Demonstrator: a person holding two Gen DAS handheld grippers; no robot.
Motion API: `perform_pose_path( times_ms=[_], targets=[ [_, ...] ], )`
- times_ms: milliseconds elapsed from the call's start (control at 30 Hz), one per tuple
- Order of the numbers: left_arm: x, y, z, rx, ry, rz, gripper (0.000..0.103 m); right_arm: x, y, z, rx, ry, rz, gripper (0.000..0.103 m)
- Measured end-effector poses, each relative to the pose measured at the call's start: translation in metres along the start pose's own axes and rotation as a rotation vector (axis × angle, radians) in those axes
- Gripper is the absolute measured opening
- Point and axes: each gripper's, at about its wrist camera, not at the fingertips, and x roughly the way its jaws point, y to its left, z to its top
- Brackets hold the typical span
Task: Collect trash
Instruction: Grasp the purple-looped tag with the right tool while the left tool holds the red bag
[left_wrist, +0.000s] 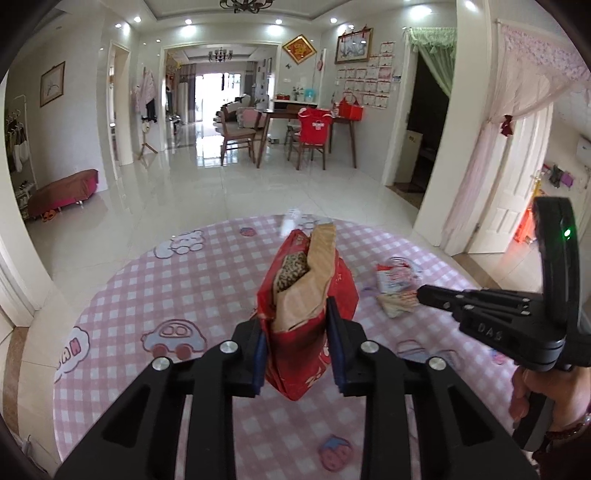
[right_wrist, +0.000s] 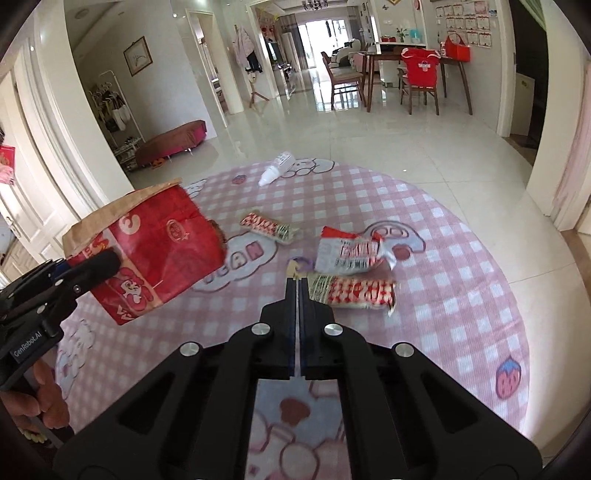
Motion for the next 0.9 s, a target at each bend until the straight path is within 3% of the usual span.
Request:
perform_pose_path(
  times_ms=[167,200,233,300,400,467,533,667,733,900],
  targets=[
    [-0.012,-0.004,-0.005,0.001,-0.005,0.028,0.027,-0.006,0.006,-0.004,-0.022,0.009,0.004,0.004],
    [-0.013,-0.004,-0.006,-0.006,-0.001,0.029,0.027,-0.005,0.009,-0.004,-0.036,0.007,-0.014,0.011],
    [-0.012,-0.003,-0.006,-0.010,0.001,0.030,0.027,-0.004,0.011,-0.003,-0.046,0.004,-0.028,0.033],
    [-0.008,-0.002,-0.007,-0.015,0.004,0.042,0.027,0.001,0.014,-0.003,-0.053,-0.006,-0.035,0.058],
    [-0.005,0.003,-0.009,-0.023,0.009,0.047,0.027,0.015,0.020,-0.001,-0.101,0.008,-0.070,0.057],
    [-0.001,0.007,-0.009,-0.026,0.012,0.050,0.027,0.024,0.024,0.003,-0.133,0.016,-0.092,0.051],
    [0.004,0.010,-0.009,-0.028,0.018,0.049,0.027,0.035,0.027,0.006,-0.160,0.033,-0.099,0.040],
    [0.015,0.010,-0.007,-0.032,0.033,0.043,0.027,0.060,0.036,0.005,-0.233,0.104,-0.145,0.031],
    [0.017,0.007,-0.007,-0.031,0.035,0.035,0.027,0.064,0.035,0.004,-0.254,0.104,-0.164,0.004],
    [0.012,-0.003,-0.002,-0.020,0.015,0.020,0.027,0.037,0.027,0.006,-0.199,0.053,-0.093,0.001]
  ],
)
